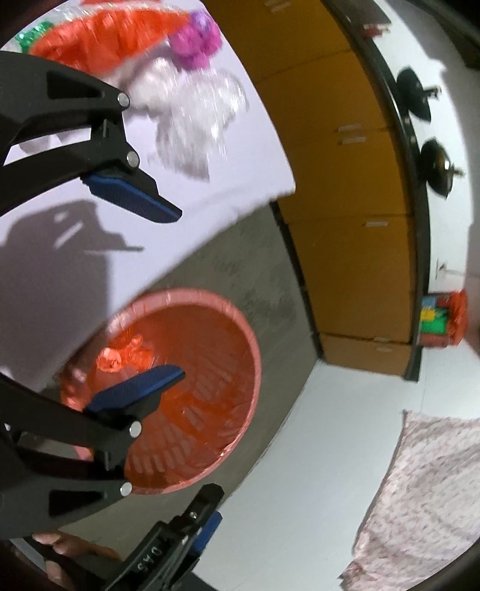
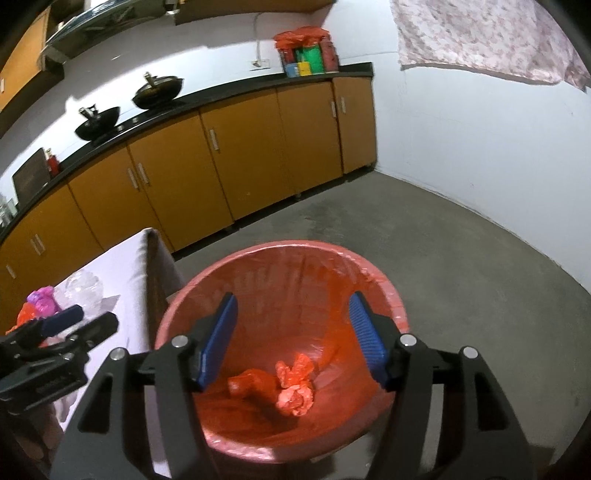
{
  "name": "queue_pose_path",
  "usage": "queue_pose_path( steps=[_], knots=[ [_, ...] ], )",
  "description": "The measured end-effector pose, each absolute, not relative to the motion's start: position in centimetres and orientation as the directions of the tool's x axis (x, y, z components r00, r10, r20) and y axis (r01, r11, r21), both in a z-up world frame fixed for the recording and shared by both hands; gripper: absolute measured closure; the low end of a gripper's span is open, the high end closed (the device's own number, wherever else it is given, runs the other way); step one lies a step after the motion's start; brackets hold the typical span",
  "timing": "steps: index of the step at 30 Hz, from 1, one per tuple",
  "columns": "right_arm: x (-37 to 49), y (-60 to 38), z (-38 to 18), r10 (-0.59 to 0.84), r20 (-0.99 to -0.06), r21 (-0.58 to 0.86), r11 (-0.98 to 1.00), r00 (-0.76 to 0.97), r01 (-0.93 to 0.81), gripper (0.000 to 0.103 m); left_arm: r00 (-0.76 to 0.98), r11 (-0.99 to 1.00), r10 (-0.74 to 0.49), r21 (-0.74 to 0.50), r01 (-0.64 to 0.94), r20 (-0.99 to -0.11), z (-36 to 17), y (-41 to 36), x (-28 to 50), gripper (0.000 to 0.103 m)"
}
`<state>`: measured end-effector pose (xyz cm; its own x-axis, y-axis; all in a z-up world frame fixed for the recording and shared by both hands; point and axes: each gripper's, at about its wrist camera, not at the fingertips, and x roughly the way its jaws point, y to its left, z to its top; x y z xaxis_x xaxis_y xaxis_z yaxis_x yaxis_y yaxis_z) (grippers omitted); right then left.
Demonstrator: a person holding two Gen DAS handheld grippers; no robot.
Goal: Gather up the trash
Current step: 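Grasp a red bag with the left tool while the right tool grasps another red bag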
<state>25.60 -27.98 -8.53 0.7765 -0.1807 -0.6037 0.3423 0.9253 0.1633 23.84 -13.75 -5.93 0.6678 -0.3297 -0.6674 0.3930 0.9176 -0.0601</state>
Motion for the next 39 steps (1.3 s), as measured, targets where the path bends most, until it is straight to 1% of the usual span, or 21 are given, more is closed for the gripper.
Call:
queue_pose_path(
  steps=[1, 6, 12, 14, 19, 22, 24, 26, 29, 33, 36, 39],
  knots=[
    [25.6, -27.3, -8.4, -0.171, -0.601, 0.162, 0.931, 0.781, 0.328, 0.041, 0.681, 0.925, -0.321, -0.066, 0.373, -0.658, -5.5, -12.7, 23.5, 0.019],
    [25.8, -24.1, -7.5, -0.115, -0.588, 0.158, 0.955, 0.801, 0.252, 0.038, 0.725, 0.953, -0.278, -0.089, 0.289, -0.63, -4.2, -8.3, 22.2, 0.018],
    [26.0, -19.7, -6.8, -0.031, -0.586, 0.159, 0.975, 0.809, 0.153, 0.038, 0.781, 0.981, -0.191, -0.095, 0.168, -0.595, -3.1, -2.6, 20.7, 0.016],
    [26.1, -18.2, -6.7, 0.009, -0.592, 0.163, 0.981, 0.806, 0.109, 0.038, 0.796, 0.987, -0.158, -0.096, 0.125, -0.585, -3.0, -0.4, 20.0, 0.016],
    [26.4, -13.3, -6.0, 0.095, -0.59, 0.148, 0.989, 0.802, -0.008, 0.038, 0.823, 0.998, -0.026, -0.057, -0.007, -0.567, -3.3, 5.3, 18.4, 0.015],
    [26.7, -10.0, -5.5, 0.145, -0.586, 0.143, 0.987, 0.797, -0.073, 0.037, 0.811, 0.994, 0.058, -0.043, -0.102, -0.581, -3.9, 9.2, 18.4, 0.014],
    [27.2, -7.5, -5.2, 0.187, -0.586, 0.146, 0.981, 0.789, -0.124, 0.033, 0.8, 0.987, 0.111, -0.031, -0.16, -0.589, -4.4, 11.8, 18.1, 0.014],
    [27.5, -5.3, -5.1, 0.224, -0.584, 0.15, 0.974, 0.78, -0.168, 0.032, 0.783, 0.976, 0.166, -0.011, -0.216, -0.599, -5.0, 14.4, 18.2, 0.014],
    [28.2, -1.9, -5.0, 0.262, -0.585, 0.147, 0.965, 0.768, -0.218, 0.032, 0.76, 0.963, 0.214, 0.003, -0.268, -0.614, -5.8, 16.8, 18.4, 0.014],
    [29.4, 1.7, -5.2, 0.325, -0.59, 0.164, 0.945, 0.739, -0.284, 0.031, 0.729, 0.948, 0.237, -0.011, -0.318, -0.642, -7.0, 20.2, 19.1, 0.014],
    [30.7, 4.1, -5.9, 0.324, -0.61, 0.14, 0.942, 0.723, -0.304, 0.032, 0.713, 0.942, 0.231, -0.032, -0.335, -0.662, -7.8, 22.0, 19.7, 0.014],
    [31.5, 5.0, -6.6, 0.333, -0.629, 0.161, 0.94, 0.703, -0.301, 0.032, 0.708, 0.941, 0.216, -0.051, -0.335, -0.672, -8.3, 22.8, 20.0, 0.014]
  ],
)
